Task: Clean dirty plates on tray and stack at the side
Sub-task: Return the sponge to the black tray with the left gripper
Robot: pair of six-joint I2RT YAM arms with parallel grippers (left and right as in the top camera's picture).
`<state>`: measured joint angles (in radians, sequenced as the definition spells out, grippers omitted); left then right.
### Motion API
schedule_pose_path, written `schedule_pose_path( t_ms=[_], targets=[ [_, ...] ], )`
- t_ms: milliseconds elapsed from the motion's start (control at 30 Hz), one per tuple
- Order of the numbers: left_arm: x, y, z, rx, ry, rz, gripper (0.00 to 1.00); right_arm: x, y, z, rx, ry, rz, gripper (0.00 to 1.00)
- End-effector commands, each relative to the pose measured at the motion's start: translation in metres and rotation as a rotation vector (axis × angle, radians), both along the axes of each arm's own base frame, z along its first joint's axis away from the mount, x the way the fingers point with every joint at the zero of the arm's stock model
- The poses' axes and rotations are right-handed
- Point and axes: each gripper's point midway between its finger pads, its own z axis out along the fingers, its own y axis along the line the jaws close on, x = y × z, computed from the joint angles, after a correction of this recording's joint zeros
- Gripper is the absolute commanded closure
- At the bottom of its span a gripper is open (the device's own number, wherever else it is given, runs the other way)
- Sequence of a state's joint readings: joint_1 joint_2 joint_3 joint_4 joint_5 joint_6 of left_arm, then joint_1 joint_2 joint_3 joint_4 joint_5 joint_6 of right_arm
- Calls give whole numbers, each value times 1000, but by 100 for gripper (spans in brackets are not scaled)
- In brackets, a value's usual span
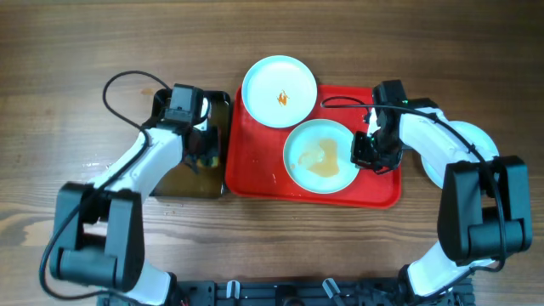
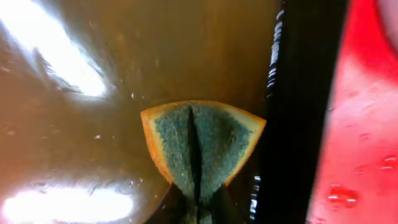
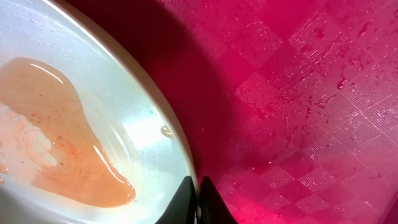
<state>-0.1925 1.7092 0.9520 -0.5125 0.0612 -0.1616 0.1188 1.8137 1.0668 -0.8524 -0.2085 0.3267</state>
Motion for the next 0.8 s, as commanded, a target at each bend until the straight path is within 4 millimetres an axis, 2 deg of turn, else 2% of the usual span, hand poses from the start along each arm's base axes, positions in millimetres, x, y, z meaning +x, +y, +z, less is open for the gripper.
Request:
schedule_pose_path(
  t_ms=[0, 100, 233, 367, 500, 533, 600, 633, 667, 767],
  targets=[
    [-3, 6, -14, 37, 29, -16, 44, -2, -6, -4, -29, 12, 9, 96],
    [6, 12, -13, 72, -6, -3, 32, -2, -6, -4, -29, 12, 10, 96],
    [12, 8, -10, 50, -34, -7, 36, -2, -6, -4, -29, 12, 9, 96],
    [13, -5, -9, -22, -36, -29, 41, -2, -6, -4, -29, 12, 9, 96],
    [9, -4, -21, -17, -8, -29, 43, -3, -6, -4, -29, 14, 9, 96],
    [8, -4, -25, -15, 1, -29, 50, -3, -6, -4, -29, 16, 9, 96],
    [10, -5, -27, -16, -6, -29, 71, -4, -6, -4, -30, 19, 9, 96],
    [14, -5, -25, -19, -21, -29, 87, -5, -7, -4, -30, 21, 10, 96],
    [18, -6, -23, -21, -41, -28, 95, -5, -7, -4, -30, 23, 10, 96],
    [39, 8, -8, 60, -119, 6, 96, -7, -7, -4, -31, 30, 10, 96]
  ],
)
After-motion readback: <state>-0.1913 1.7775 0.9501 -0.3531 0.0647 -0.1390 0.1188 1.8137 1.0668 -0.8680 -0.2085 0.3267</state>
